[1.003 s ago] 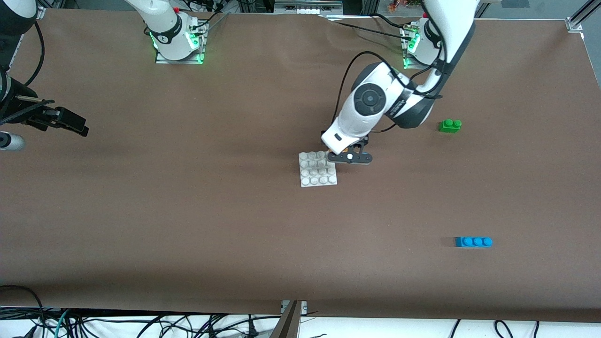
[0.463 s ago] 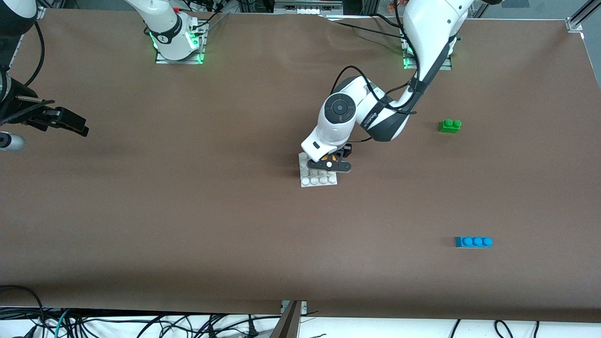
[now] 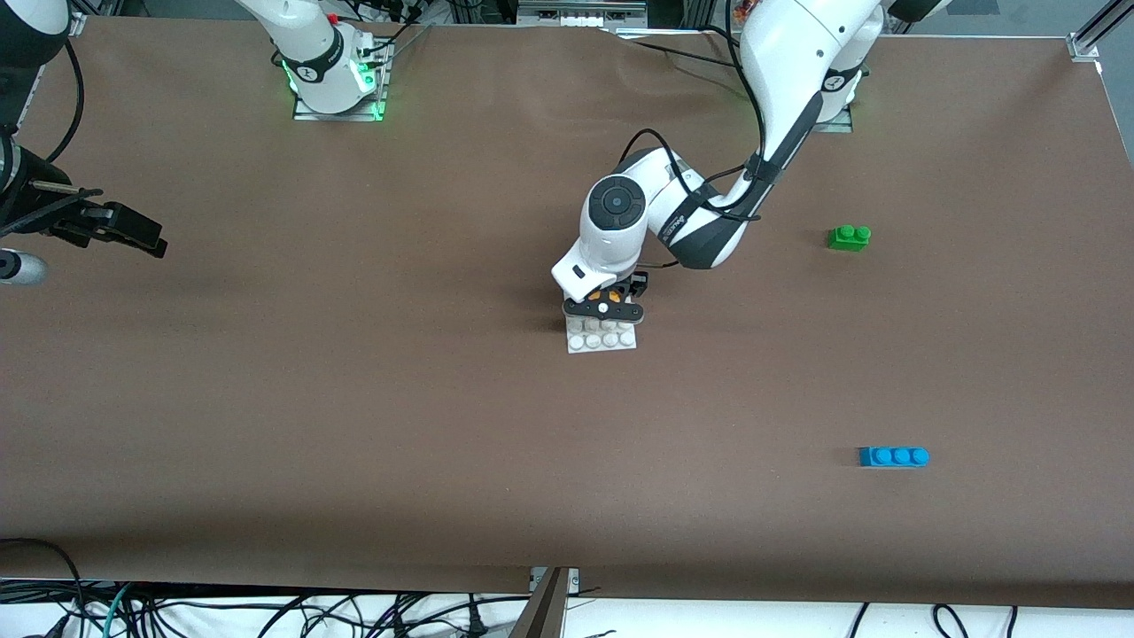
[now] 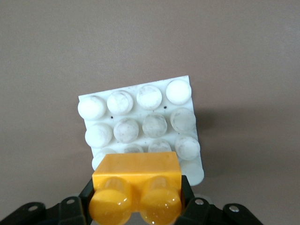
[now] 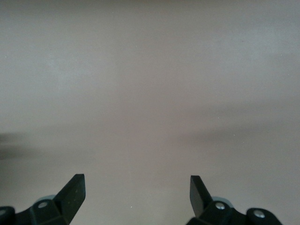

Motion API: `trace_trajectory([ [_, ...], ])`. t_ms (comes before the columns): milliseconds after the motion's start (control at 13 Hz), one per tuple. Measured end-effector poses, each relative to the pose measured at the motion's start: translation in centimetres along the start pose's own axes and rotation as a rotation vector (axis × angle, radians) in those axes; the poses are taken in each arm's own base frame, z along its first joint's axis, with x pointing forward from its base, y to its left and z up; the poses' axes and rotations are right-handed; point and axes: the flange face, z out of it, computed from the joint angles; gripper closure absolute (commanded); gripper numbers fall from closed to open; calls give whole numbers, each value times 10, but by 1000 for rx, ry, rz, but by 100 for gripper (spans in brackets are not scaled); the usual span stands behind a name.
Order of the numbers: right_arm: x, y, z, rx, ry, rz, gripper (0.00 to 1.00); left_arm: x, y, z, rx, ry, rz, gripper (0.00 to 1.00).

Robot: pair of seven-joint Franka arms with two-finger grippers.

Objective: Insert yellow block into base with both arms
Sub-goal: 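Lower the yellow block onto the base plate studs and press down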

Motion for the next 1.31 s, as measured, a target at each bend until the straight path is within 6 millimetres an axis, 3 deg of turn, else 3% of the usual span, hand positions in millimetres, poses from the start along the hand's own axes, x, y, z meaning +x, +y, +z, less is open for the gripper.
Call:
trace_trajectory([
  [926, 0, 0, 1, -1, -4, 0, 1, 1, 5, 19, -15, 17, -15, 61],
  [1311, 0, 0, 1, -1, -4, 0, 1, 7, -4, 22, -3, 21, -31, 61],
])
